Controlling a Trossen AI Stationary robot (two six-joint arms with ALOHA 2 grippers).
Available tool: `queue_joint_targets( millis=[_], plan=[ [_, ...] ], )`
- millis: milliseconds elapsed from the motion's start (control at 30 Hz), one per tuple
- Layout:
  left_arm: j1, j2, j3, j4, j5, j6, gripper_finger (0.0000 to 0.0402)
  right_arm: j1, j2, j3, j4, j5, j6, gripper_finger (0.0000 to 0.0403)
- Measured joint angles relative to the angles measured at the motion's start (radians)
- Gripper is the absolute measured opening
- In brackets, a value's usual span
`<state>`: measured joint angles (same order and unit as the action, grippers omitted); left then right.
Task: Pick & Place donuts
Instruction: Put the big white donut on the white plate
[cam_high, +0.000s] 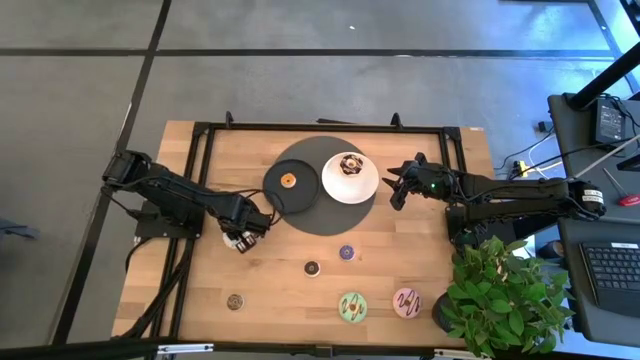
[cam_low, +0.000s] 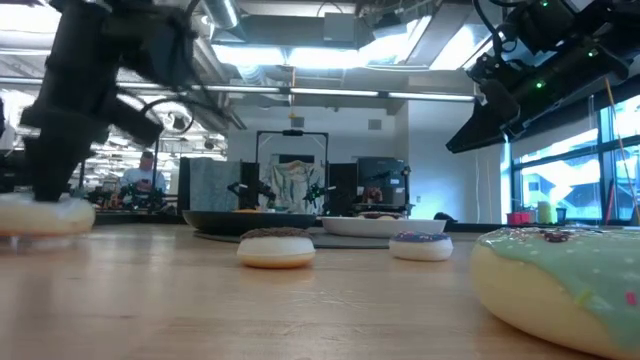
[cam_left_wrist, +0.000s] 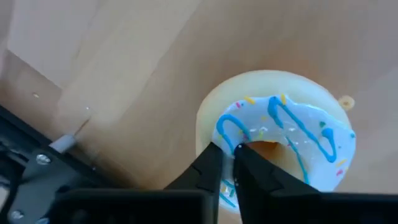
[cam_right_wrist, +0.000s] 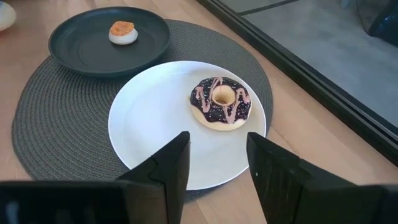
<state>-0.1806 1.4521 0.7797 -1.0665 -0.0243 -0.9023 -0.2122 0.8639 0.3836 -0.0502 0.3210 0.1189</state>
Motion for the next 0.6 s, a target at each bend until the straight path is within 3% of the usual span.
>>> queue_joint_targets(
  millis=[133,300,467,600],
  plan=[
    [0.005,0.0,0.11,-0.053,-0.035,0.044,0.0009,0.0,0.0,0.0,0.0,0.0,0.0,0.0161],
    [0.044,0.0,0.284,0.02,-0.222,0.171,0.0016,0.0,0.0,0.0,0.0,0.0,0.0,0.0161],
    [0.106,0.003,0.39,0.361,-0.436,0.479,0.0011,0.0,0.0,0.0,0.0,0.0,-0.015,0.0161],
    [0.156,0.062,0.418,0.668,-0.419,0.756,0.001,0.0,0.0,0.0,0.0,0.0,-0.023,0.0161]
  ],
)
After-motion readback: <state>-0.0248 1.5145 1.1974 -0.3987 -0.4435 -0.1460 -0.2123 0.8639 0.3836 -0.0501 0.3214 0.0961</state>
